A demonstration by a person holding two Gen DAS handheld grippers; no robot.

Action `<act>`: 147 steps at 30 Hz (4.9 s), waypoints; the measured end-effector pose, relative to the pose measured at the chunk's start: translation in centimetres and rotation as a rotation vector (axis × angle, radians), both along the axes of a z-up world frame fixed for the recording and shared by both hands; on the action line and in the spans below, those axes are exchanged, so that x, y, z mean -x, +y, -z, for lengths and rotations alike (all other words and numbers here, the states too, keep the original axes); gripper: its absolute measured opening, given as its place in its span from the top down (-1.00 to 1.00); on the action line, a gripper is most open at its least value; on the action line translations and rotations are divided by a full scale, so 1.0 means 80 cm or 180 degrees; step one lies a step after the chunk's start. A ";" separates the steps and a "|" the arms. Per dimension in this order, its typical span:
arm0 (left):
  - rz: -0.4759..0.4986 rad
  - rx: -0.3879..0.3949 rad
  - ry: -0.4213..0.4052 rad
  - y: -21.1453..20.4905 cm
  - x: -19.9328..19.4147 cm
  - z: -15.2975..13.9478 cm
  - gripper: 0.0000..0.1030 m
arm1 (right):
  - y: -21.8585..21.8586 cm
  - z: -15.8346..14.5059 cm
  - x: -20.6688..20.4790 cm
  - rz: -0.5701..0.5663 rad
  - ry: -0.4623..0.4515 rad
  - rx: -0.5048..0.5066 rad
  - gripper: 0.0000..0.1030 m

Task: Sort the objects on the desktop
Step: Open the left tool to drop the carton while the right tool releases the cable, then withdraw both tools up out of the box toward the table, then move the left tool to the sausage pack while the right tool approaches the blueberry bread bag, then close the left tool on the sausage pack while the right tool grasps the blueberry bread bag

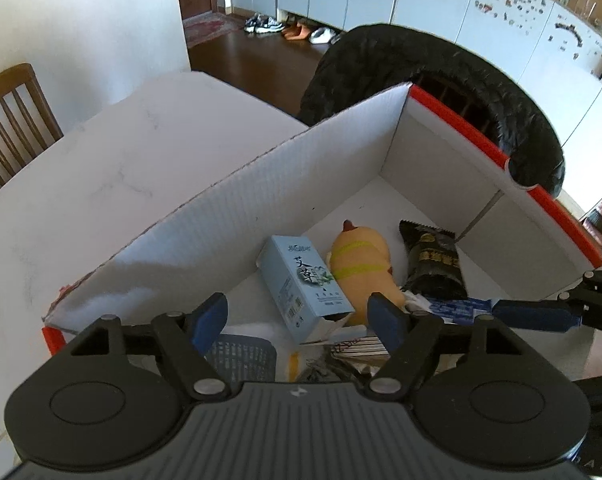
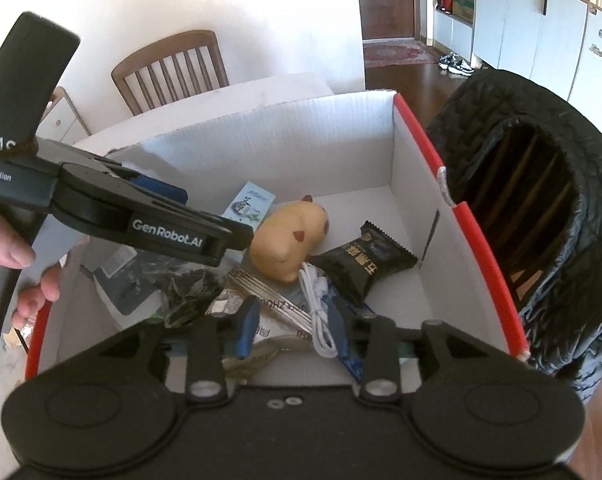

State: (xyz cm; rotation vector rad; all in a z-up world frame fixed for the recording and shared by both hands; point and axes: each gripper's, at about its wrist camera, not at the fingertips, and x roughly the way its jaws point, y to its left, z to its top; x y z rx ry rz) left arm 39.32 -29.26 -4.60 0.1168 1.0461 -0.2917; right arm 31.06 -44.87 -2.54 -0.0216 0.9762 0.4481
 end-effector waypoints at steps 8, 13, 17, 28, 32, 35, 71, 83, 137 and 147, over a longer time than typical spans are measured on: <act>0.0014 0.0165 -0.0097 0.011 0.025 -0.018 -0.48 | -0.011 -0.015 0.011 0.0050 -0.0082 -0.0051 -0.06; 0.0010 0.0253 -0.0138 0.018 0.043 -0.029 -0.49 | -0.011 -0.024 0.020 0.0040 -0.0145 -0.0071 -0.15; 0.0028 0.0336 -0.0217 0.026 0.063 -0.042 -0.54 | -0.012 -0.034 0.031 0.0039 -0.0211 -0.0132 -0.23; 0.0088 0.0506 -0.0506 0.044 0.118 -0.080 -0.73 | -0.004 -0.066 0.067 0.0039 -0.0449 -0.0192 -0.48; 0.0080 0.0576 -0.0546 0.055 0.137 -0.089 -0.92 | 0.004 -0.074 0.083 0.0009 -0.0510 -0.0163 -0.62; 0.0094 0.0618 -0.0595 0.064 0.154 -0.096 -0.93 | 0.010 -0.079 0.097 -0.0037 -0.0561 -0.0133 -0.64; -0.0548 0.0415 -0.0662 0.270 0.283 -0.086 -1.00 | 0.206 -0.067 0.214 -0.0542 -0.0575 -0.0103 -0.83; -0.0813 0.0299 -0.0542 0.335 0.264 -0.062 -1.00 | 0.263 -0.050 0.216 -0.0631 -0.0452 -0.0085 -0.84; -0.1485 -0.0050 0.0275 0.391 0.182 0.084 -0.98 | 0.356 0.069 0.130 -0.0547 -0.0033 0.0302 -0.35; -0.1465 -0.0160 0.0233 0.382 0.175 0.090 -0.97 | 0.366 0.063 0.113 -0.0671 -0.0120 0.0396 -0.32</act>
